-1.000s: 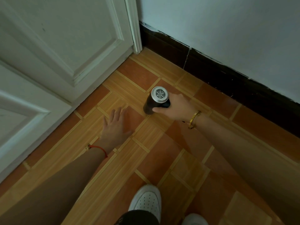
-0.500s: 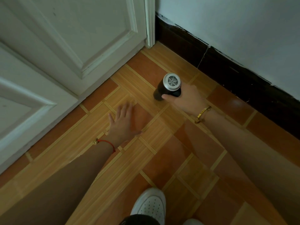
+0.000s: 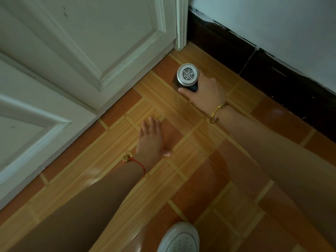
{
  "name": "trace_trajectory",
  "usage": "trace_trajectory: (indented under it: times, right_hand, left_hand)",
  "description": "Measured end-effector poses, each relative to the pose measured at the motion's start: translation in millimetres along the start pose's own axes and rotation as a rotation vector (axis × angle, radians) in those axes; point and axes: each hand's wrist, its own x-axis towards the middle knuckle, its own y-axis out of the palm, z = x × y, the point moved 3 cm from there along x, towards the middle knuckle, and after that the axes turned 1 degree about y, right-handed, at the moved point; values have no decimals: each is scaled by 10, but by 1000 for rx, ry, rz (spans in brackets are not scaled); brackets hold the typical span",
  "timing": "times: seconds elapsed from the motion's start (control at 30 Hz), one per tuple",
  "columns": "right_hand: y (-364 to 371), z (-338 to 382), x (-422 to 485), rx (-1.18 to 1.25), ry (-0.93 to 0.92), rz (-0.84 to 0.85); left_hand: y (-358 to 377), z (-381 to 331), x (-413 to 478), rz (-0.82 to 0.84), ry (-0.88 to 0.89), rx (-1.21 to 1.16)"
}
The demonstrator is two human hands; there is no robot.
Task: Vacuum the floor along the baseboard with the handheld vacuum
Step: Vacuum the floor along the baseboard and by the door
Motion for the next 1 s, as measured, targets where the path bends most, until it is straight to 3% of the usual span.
trace_trajectory:
  times: [0.3,0.6,0.87,1.0]
  right_hand:
    - [347,202,297,33,-101,84]
    - [267,127,765,93,9,-37]
    - [445,213,800,248,-71,79]
    - [371,107,810,288,-5,22]
  left_hand:
    - [8,-8,12,17,11,-22]
    - [20,-1,-10,17,15,7]
    - [16,1,-8,16,12,-6]
    - [14,8,-31,6,14,-17]
